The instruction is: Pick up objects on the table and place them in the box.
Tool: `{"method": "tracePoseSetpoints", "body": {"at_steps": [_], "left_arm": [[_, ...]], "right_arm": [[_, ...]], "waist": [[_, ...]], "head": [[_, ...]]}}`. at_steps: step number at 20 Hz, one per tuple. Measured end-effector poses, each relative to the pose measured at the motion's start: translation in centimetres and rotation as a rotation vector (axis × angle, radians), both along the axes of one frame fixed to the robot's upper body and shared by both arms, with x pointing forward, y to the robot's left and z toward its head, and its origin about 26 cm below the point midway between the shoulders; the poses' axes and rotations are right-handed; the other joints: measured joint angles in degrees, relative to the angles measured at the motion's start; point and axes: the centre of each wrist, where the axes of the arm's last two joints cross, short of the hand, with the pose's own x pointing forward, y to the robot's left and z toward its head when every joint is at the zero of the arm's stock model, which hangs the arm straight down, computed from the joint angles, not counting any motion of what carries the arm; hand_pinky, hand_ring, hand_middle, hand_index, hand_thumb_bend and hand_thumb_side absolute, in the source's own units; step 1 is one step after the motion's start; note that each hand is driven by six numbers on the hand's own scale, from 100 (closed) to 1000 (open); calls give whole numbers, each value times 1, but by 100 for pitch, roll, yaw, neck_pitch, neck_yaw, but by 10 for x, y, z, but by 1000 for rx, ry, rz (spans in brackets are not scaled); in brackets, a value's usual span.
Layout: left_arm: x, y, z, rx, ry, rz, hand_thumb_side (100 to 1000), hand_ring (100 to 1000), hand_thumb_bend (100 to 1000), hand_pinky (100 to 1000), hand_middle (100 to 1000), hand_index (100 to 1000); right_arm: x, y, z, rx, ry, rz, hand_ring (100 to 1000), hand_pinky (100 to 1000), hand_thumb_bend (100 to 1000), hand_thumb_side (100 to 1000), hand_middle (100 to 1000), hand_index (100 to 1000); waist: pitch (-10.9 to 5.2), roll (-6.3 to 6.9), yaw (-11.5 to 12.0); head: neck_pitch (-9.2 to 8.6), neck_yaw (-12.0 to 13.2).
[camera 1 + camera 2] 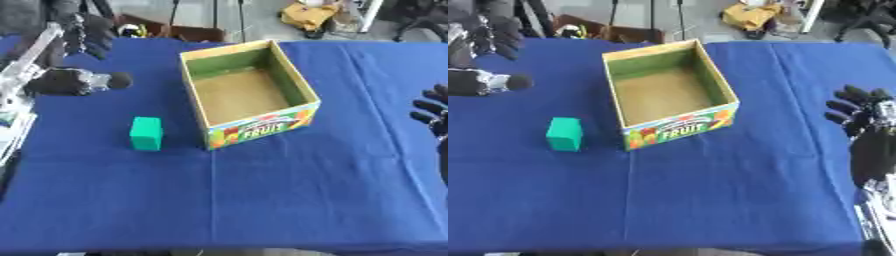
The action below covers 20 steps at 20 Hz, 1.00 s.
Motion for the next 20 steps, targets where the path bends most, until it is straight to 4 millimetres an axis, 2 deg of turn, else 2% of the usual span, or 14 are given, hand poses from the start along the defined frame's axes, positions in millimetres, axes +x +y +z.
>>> {"method": "tracePoseSetpoints", "body": {"at_steps": [6,16,20], "left_arm": [[10,-13,-2,172,66,-33,396,671,1000,658,655,800],[20,-16,-14,375,117,-49,361,627,977,659,586,777],[22,-15,-17,448,118,-57,368,627,963,658,586,776]], "right_arm": [[0,1,0,-2,2,6,757,747,100,1000,738,817],[0,1,-1,-3,4,9,756,747,100,1000,738,817],[0,1,-1,-3,5,9,756,747,100,1000,738,817]], "waist": [[-2,9,-20],[-6,9,-25],[-6,8,-22]], "head": [[1,23],[1,31],[1,31]]}}
